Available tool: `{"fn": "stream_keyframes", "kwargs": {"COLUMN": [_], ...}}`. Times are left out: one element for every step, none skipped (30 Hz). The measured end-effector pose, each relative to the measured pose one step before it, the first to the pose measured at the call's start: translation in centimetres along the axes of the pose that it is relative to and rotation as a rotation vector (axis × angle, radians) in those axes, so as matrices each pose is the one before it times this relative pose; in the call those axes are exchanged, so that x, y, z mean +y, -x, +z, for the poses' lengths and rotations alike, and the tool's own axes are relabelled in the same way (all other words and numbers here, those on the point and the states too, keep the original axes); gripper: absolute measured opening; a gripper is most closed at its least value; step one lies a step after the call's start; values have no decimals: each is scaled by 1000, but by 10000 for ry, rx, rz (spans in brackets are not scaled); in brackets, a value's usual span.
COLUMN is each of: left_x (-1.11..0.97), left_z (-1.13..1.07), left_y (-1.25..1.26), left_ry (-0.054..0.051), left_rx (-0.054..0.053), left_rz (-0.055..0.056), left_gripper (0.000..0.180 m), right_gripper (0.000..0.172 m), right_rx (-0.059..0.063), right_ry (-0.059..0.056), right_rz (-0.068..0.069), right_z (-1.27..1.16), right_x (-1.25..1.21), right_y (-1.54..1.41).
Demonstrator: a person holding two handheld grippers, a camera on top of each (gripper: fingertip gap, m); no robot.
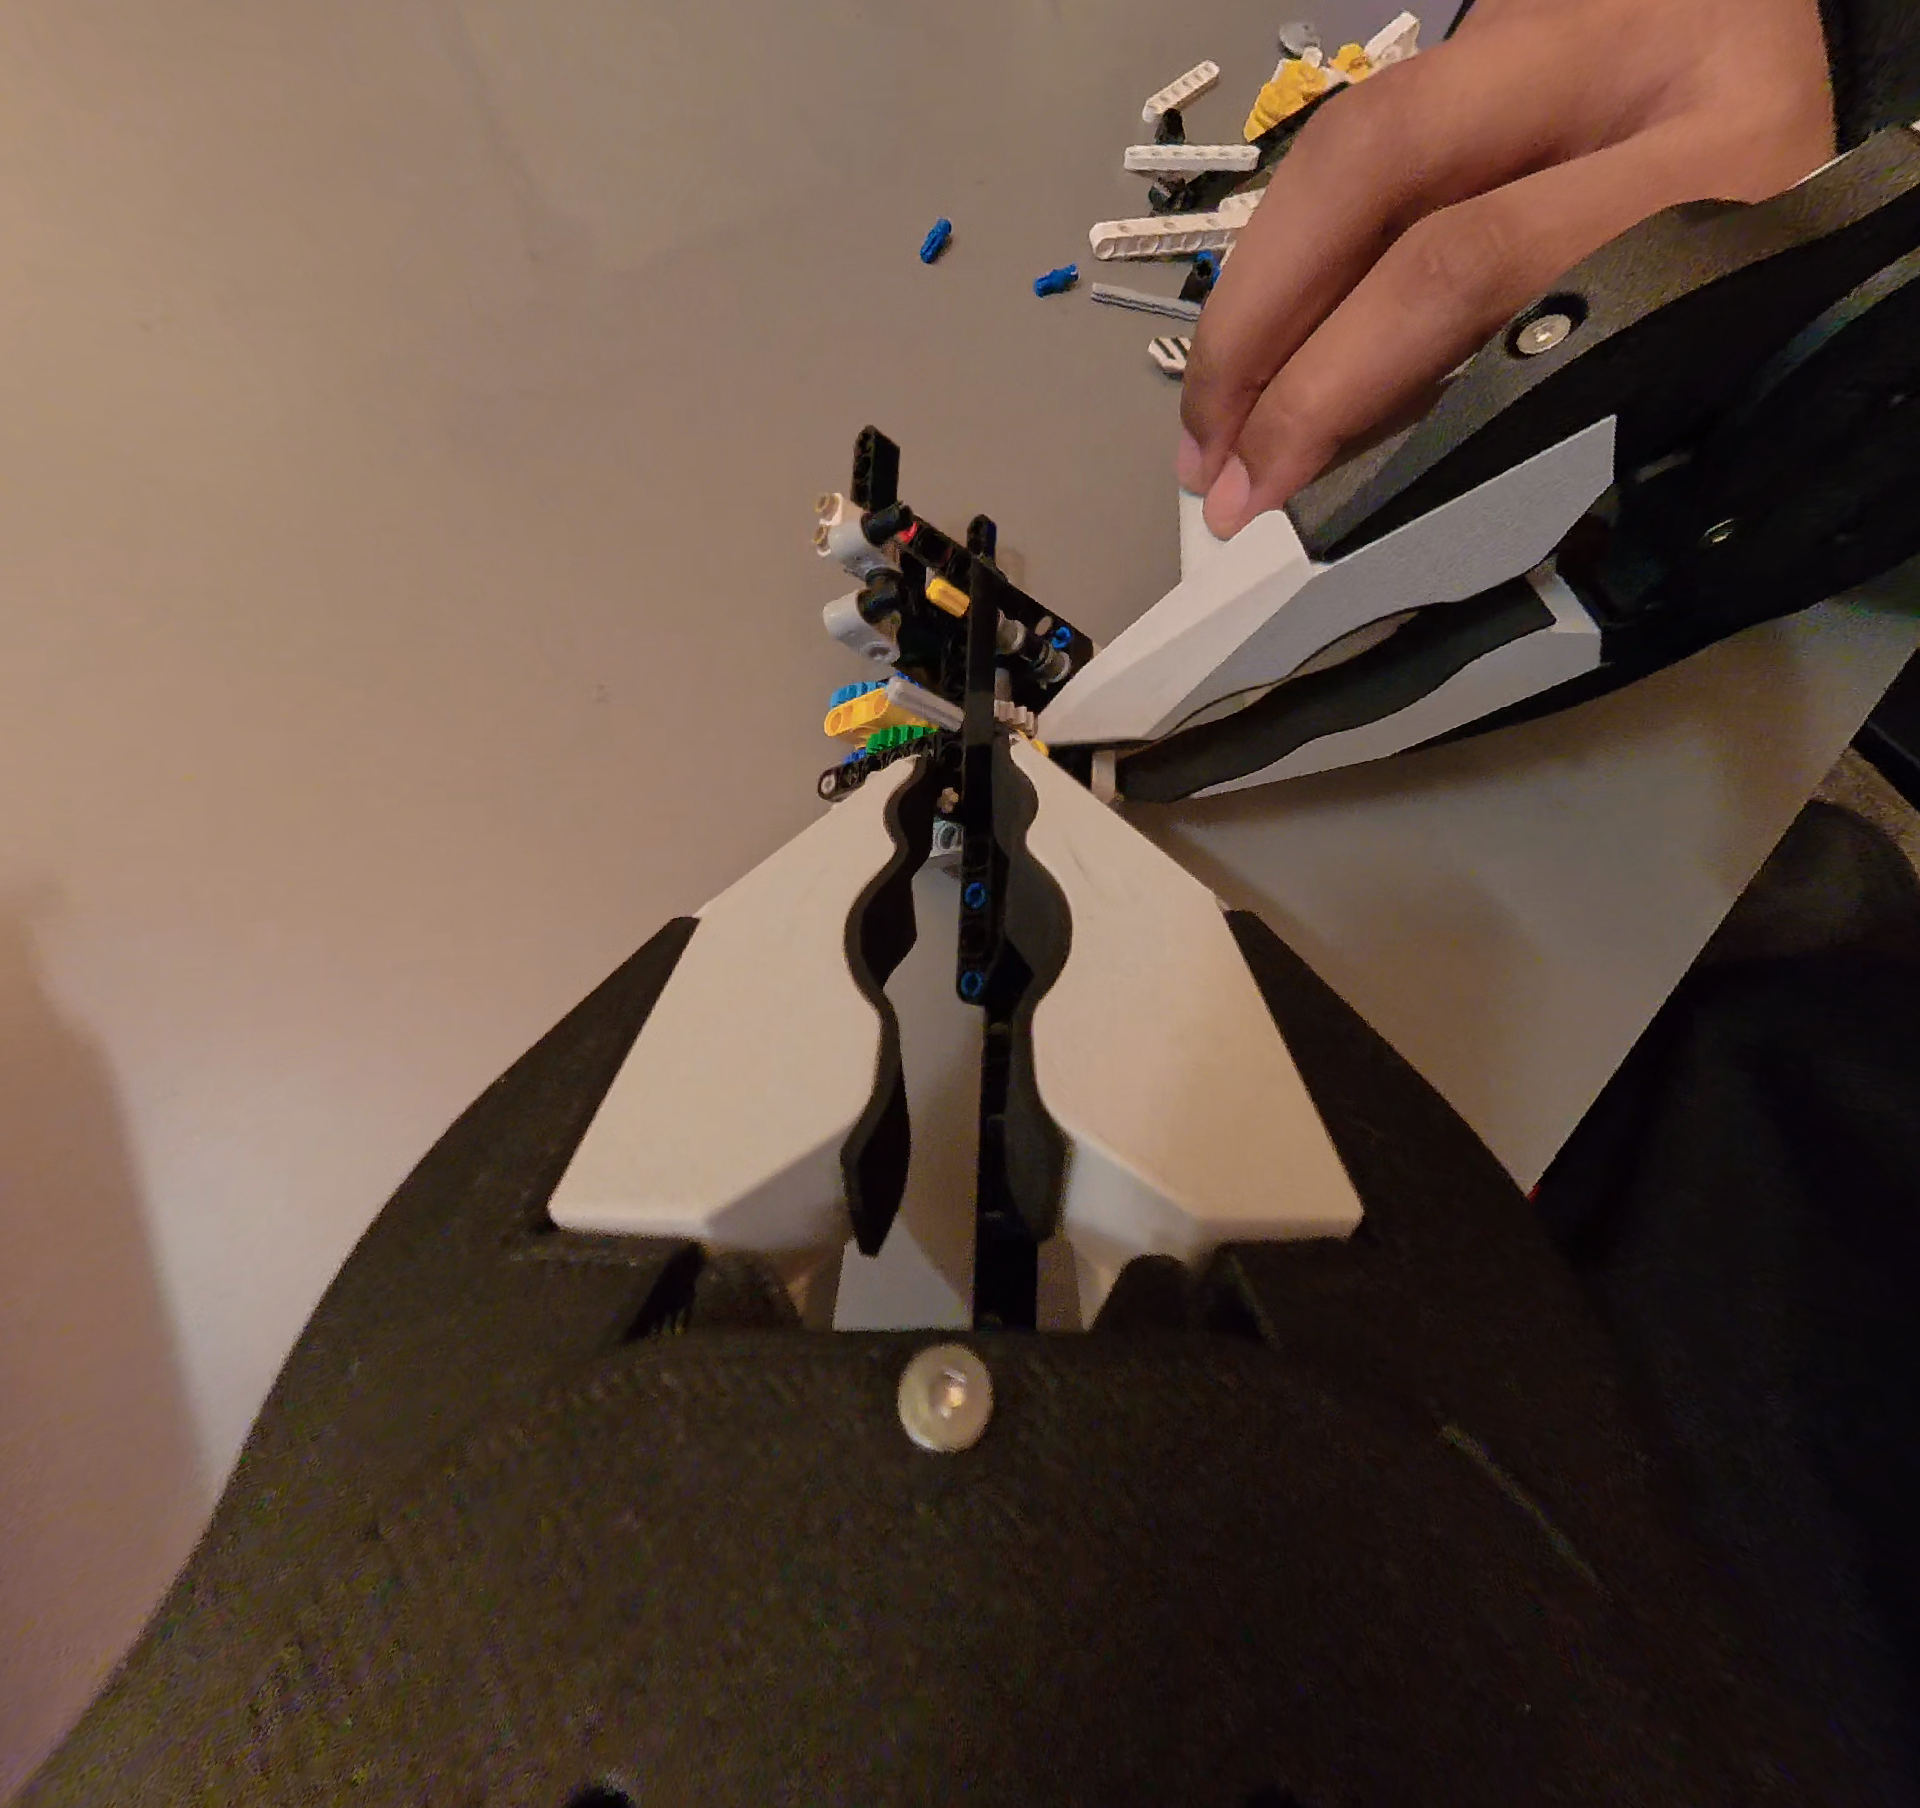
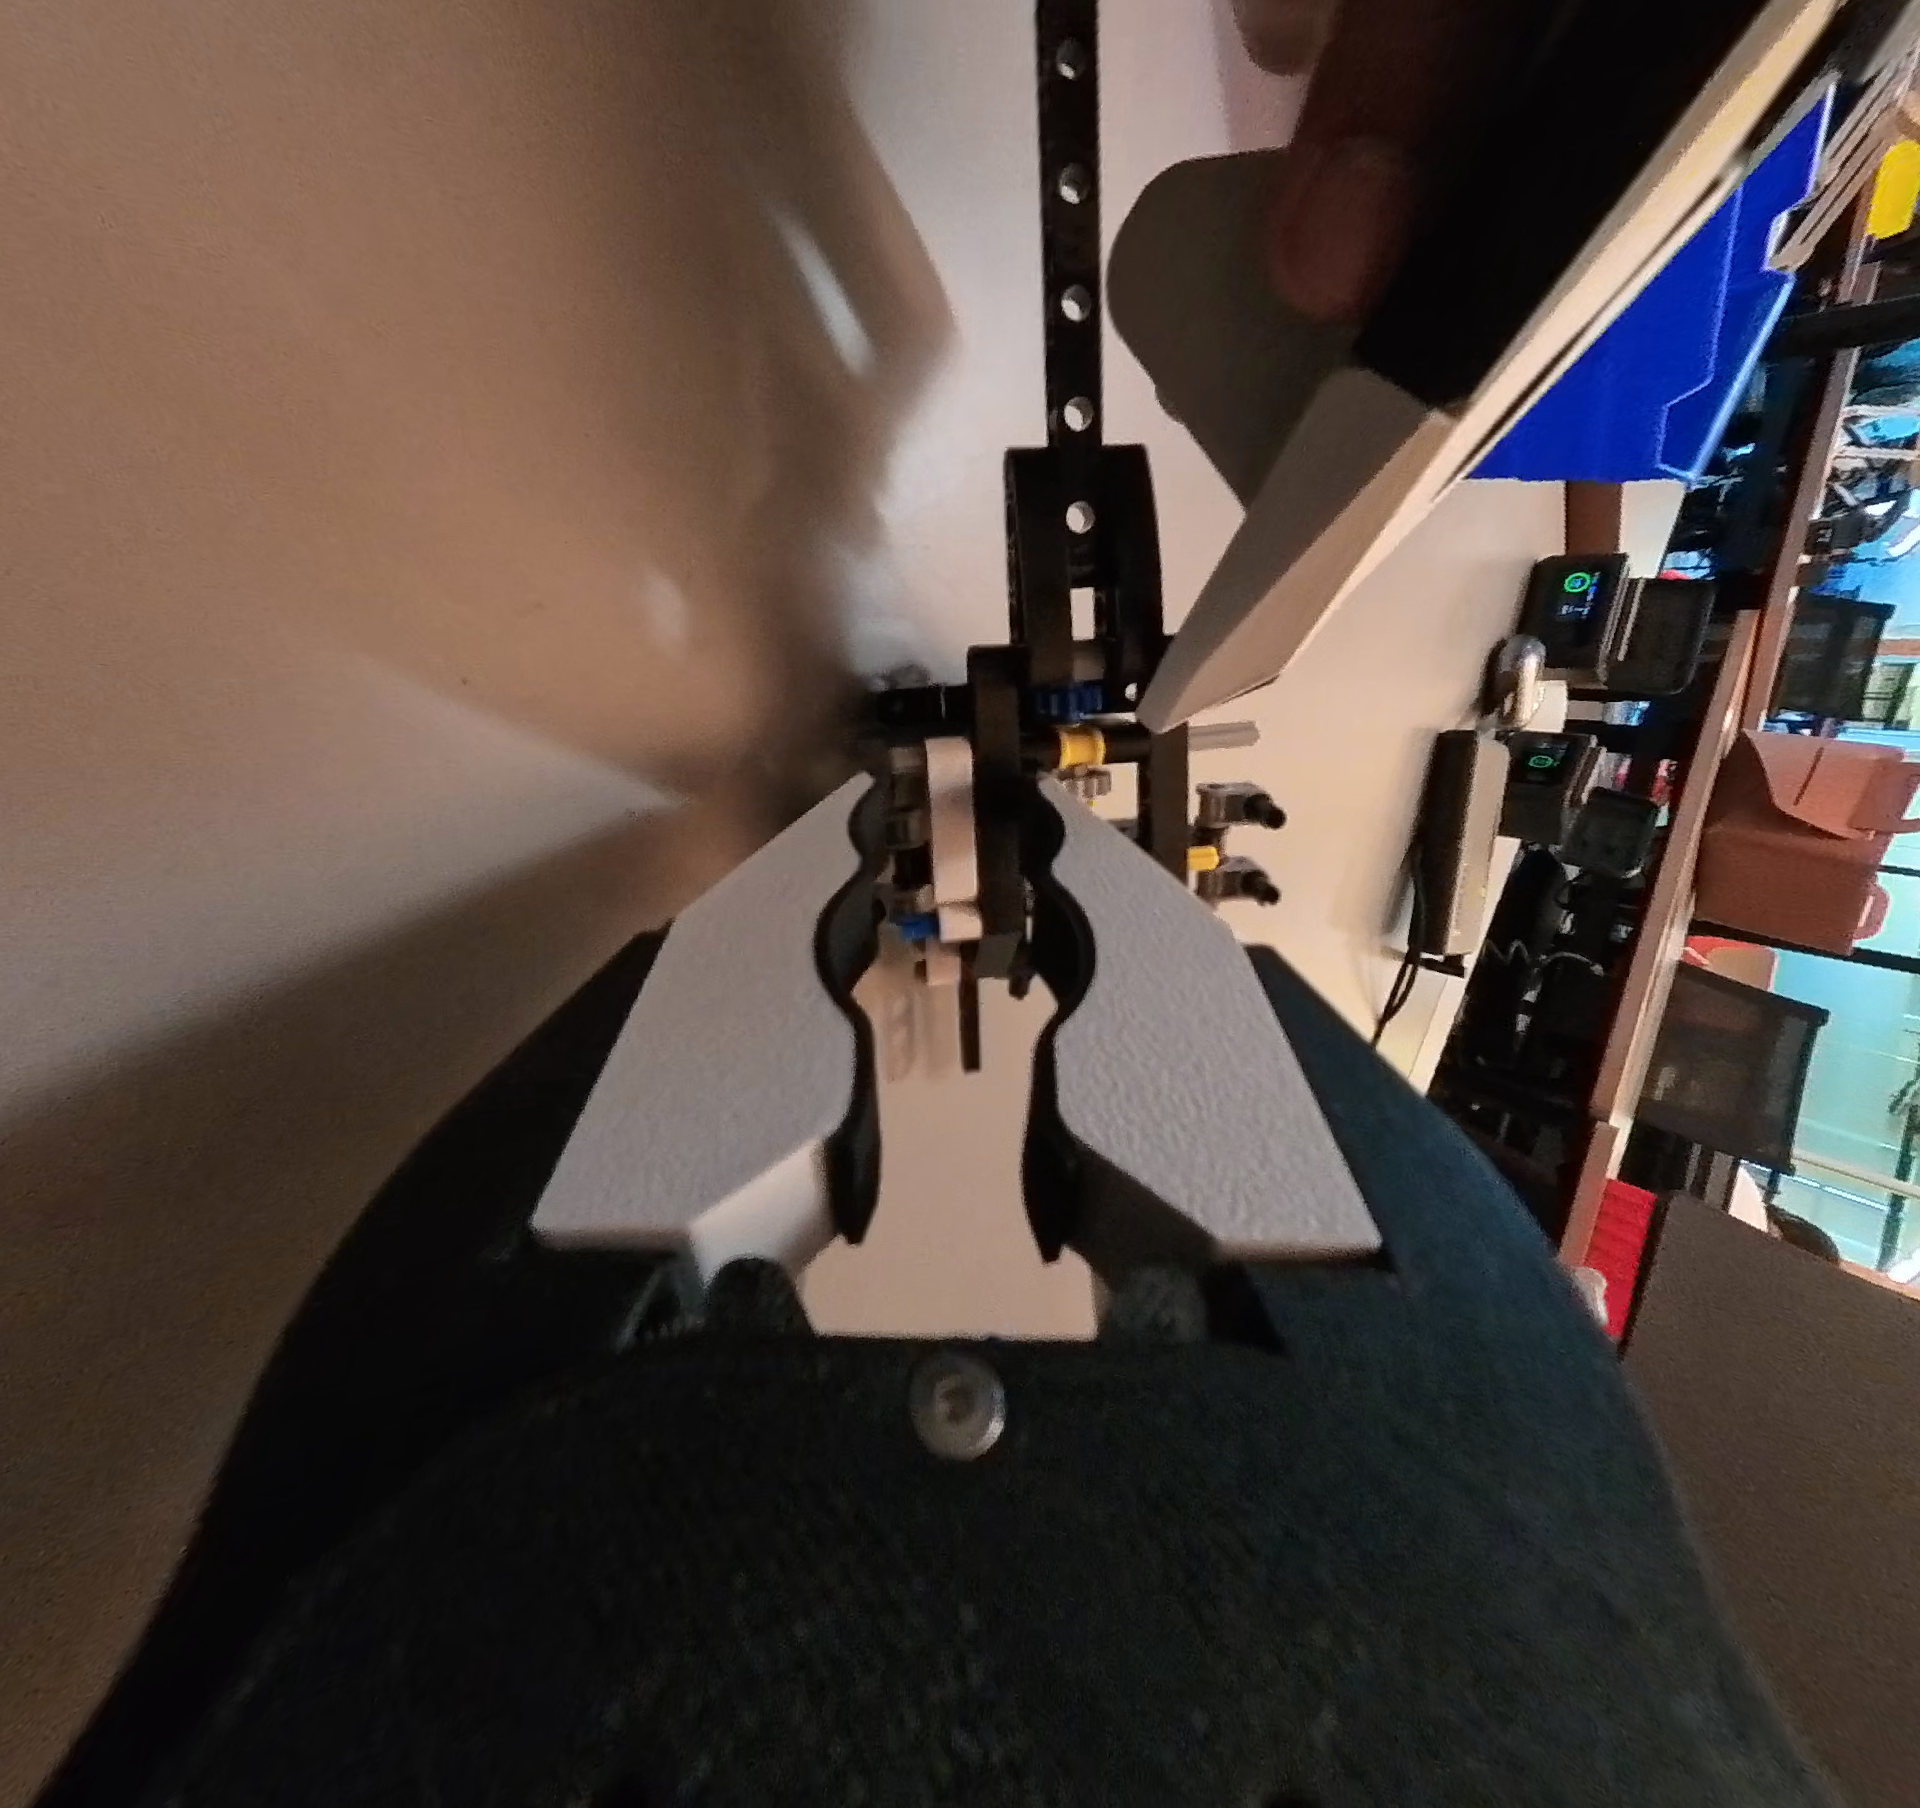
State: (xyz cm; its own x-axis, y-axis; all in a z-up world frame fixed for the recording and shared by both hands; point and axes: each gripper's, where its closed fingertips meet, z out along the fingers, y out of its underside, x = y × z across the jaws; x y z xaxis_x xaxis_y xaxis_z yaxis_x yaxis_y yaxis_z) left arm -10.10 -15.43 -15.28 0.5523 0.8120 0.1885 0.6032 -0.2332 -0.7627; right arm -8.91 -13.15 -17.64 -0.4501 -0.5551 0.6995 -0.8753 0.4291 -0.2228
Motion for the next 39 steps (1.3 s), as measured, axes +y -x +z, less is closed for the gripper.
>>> {"fn": "stream_keyframes", "kwargs": {"left_x": [19, 34, 17, -1, -2, 7, 12, 32, 13, 26, 3, -3, -26, -22, 2, 11, 5, 7, 15, 23, 15, 5, -8, 11, 13, 7, -2, 17, 15, 9, 6, -4, 6, 1, 11, 8, -3, -6, -4], "left_z": [-25, -25, -24, 0, 11, 0, -27, -29, -20, -15, -14, 11, 14, 22, -3, 2, 5, -14, -6, -8, -3, -1, 12, 5, -3, -6, 8, -7, -3, -8, 2, 11, 6, 6, 0, 3, 3, 9, 17], "left_y": [34, 14, 11, 5, -11, 10, 6, 26, 33, 17, 15, -2, -11, -2, 7, 2, 6, 10, 8, 20, 12, -5, -8, 7, -5, -8, 6, 2, 2, 8, -2, -11, -3, -4, -14, -2, -8, -8, -27], "left_ry": [4, 5, 3, 0, 5, 19, 32, 28, 11, -5, -20, -30, -31, -14, 10, 17, 13, 17, 21, 18, 12, 1, -3, 2, 11, 14, 5, 9, 10, 5, 0, -5, 2, 7, 7, 12, 8, 2, 1], "left_rx": [-11, -4, -4, -13, -30, -44, -40, -43, -25, 4, 33, 49, 36, 7, -17, -32, -35, -32, -27, -24, -21, -13, -11, -7, -4, -7, -11, -12, -13, -3, 10, 10, 4, -2, -8, -10, -13, -1, 16], "left_rz": [-2, -9, -20, -19, 12, 29, 26, 28, 7, -23, -32, -37, -35, -19, 1, 7, 8, -1, -5, -8, -13, -12, -8, -7, -4, 1, -9, -3, 8, -7, -18, -17, -18, -5, -5, -17, 2, -8, -24], "left_gripper": [12, 12, 12, 12, 12, 12, 12, 12, 12, 12, 12, 12, 12, 12, 12, 12, 12, 12, 12, 12, 12, 12, 12, 12, 12, 12, 12, 12, 12, 12, 12, 12, 12, 12, 12, 12, 13, 12, 12], "right_gripper": [22, 22, 22, 22, 22, 23, 24, 26, 27, 28, 27, 25, 23, 23, 23, 23, 23, 23, 23, 23, 23, 22, 22, 22, 22, 22, 22, 22, 22, 22, 22, 22, 22, 22, 21, 21, 21, 21, 20], "right_rx": [20, -2, -10, -16, -10, 6, 13, 26, 51, 78, 110, 107, 74, -8, -54, -58, -42, -35, -33, -24, -30, -39, -13, -3, -6, -8, -25, -33, -12, -7, -19, -14, -7, -11, -13, -36, -37, 0, -11], "right_ry": [-60, -65, -63, -64, -58, -47, -24, -6, -12, -11, -7, -9, -13, -15, -6, 6, 16, 27, 40, 53, 75, 69, 36, 15, 10, 14, 30, 38, 23, 18, 21, 20, 19, 22, 18, 15, 27, 27, 51], "right_rz": [-9, 46, 76, 95, 94, 91, 76, 53, 27, 12, 3, -17, -6, 49, 101, 77, 36, 36, 53, 61, 84, 107, 73, 43, 5, -30, -21, -20, -38, -36, -34, -52, -39, -28, -8, 55, 59, -6, 14], "right_z": [15, 12, -4, -3, -9, -6, 8, 17, 21, 16, 15, 5, 2, -6, -2, -16, -2, -3, -1, 5, -7, -4, 0, 7, -8, 1, 0, -1, 5, 1, 3, -4, 1, -5, 0, -3, -1, 1, 0], "right_x": [-58, -48, -27, -20, -15, -19, 10, 4, -5, -13, -7, 2, 18, 3, -12, -5, -6, 5, -2, 22, 37, 27, 20, 3, -2, 1, 3, 2, -12, -14, 6, 10, -6, 13, -1, 16, -3, 1, 25], "right_y": [-16, -5, -7, 10, 16, 3, 27, 27, 33, 6, -62, -96, -89, -20, -2, 9, 2, -12, -3, -13, -29, 0, 14, -4, 6, 3, -12, 0, 4, 4, 10, -5, 13, 9, -4, 9, 1, 20, 23]}}
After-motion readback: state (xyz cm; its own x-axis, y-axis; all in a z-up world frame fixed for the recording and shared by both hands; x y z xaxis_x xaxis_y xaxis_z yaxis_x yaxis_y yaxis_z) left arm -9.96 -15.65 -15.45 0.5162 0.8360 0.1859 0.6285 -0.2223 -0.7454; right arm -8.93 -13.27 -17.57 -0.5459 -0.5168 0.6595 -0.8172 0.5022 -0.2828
